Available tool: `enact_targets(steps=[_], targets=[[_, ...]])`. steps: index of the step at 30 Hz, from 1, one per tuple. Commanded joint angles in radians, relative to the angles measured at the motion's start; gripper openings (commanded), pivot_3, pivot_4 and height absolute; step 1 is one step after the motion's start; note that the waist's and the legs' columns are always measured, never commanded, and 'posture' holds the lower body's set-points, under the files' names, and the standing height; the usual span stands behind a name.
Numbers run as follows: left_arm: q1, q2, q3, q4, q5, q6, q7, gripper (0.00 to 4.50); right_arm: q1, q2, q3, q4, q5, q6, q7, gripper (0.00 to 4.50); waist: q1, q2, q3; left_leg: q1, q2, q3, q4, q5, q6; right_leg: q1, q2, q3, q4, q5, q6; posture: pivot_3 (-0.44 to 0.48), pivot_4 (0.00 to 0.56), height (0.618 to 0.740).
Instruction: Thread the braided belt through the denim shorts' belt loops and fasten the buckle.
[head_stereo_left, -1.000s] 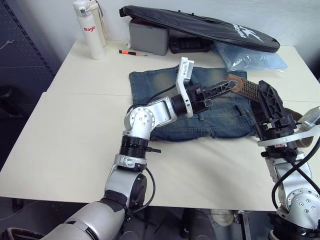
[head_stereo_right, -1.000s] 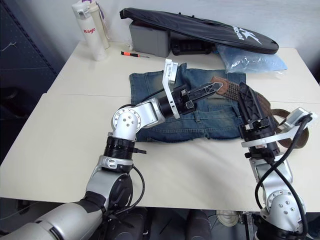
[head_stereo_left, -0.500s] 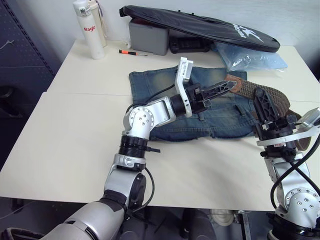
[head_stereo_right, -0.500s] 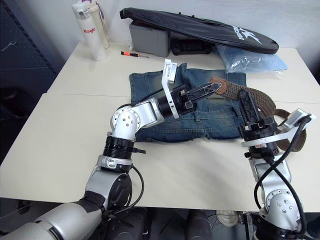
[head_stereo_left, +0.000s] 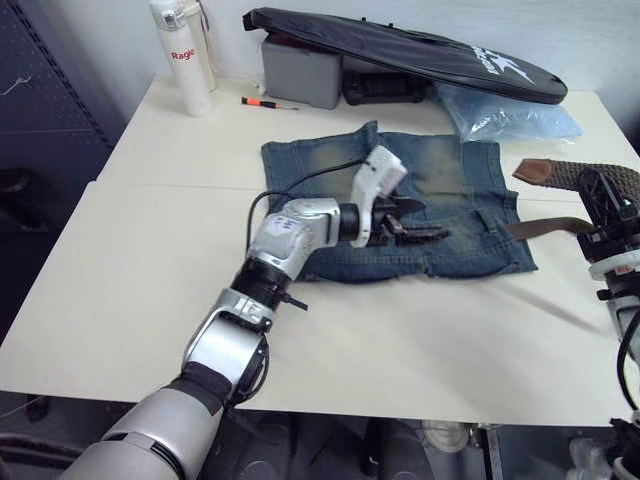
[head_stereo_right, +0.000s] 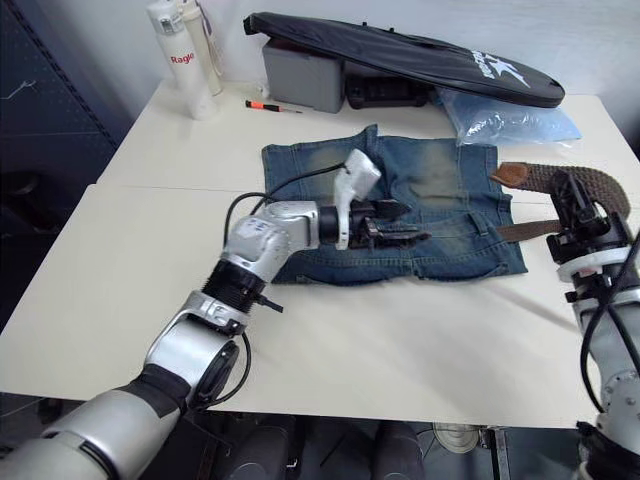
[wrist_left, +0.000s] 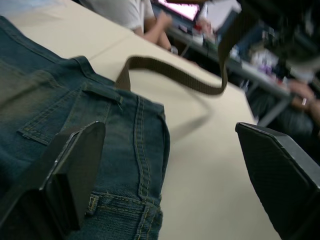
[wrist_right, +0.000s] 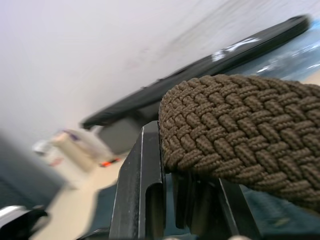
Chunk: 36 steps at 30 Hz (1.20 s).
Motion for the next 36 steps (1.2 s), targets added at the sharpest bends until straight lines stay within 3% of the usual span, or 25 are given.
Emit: enact_targets(steps=[1, 7, 16, 19, 24, 27, 36], targets=[[-0.059, -0.047, -0.084, 0.121, 0.130, -0.198, -0.057, 4.43, 0.052, -0.084, 0.012, -0.066, -0.108, 0.077, -0.042, 0.00, 0.000, 0.000, 0.000, 0.000, 0.000, 0.001, 0.000, 0.000, 0.001, -0.001, 0.000, 0.001, 0.000, 0.000, 0.000, 0.000, 0.150, 0.740], [-0.162, -0.146, -0.162, 0.466, 0.346, -0.486, 0.022, 4.43, 0.117, -0.110, -0.016, -0.164, -0.140, 0.138, -0.108, 0.00, -0.001, 0.001, 0.000, -0.011, 0.000, 0.004, 0.001, -0.001, 0.001, -0.011, 0.000, 0.002, -0.002, 0.003, 0.002, 0.000, 0.150, 0.740], [-0.204, -0.248, -0.153, 0.677, 0.506, -0.582, 0.189, 4.43, 0.176, -0.094, -0.096, -0.247, -0.105, 0.154, -0.167, 0.00, 0.004, 0.000, 0.000, -0.012, -0.001, 0.006, 0.003, -0.003, 0.005, -0.010, 0.000, 0.005, -0.007, 0.007, 0.005, 0.000, 0.150, 0.740], [-0.200, -0.255, -0.148, 0.695, 0.539, -0.586, 0.202, 3.53, 0.184, -0.097, -0.101, -0.261, -0.095, 0.157, -0.178, 0.00, 0.004, 0.000, 0.000, -0.012, -0.001, 0.007, 0.004, -0.003, 0.006, -0.010, 0.000, 0.006, -0.007, 0.008, 0.005, 0.000, 0.150, 0.740], [-0.183, -0.240, -0.130, 0.700, 0.566, -0.605, 0.182, 1.12, 0.179, -0.111, -0.092, -0.258, -0.088, 0.161, -0.179, 0.00, 0.002, 0.000, 0.000, -0.011, -0.001, 0.008, 0.004, -0.003, 0.006, -0.010, 0.000, 0.006, -0.007, 0.008, 0.005, 0.000, 0.150, 0.740], [-0.151, -0.216, -0.122, 0.684, 0.561, -0.685, 0.075, 0.02, 0.161, -0.137, -0.079, -0.240, -0.086, 0.177, -0.149, 0.00, 0.000, 0.000, 0.000, -0.011, -0.001, 0.008, 0.004, -0.003, 0.006, -0.010, 0.000, 0.007, -0.007, 0.008, 0.005, 0.000, 0.150, 0.740], [-0.024, -0.066, -0.062, 0.583, 0.486, -0.811, -0.316, 0.02, 0.127, -0.213, -0.061, -0.221, 0.011, 0.243, -0.039, 0.00, -0.005, 0.001, -0.001, -0.011, 0.000, 0.009, 0.004, -0.003, 0.006, -0.010, 0.000, 0.007, -0.007, 0.008, 0.005, 0.000, 0.150, 0.740]])
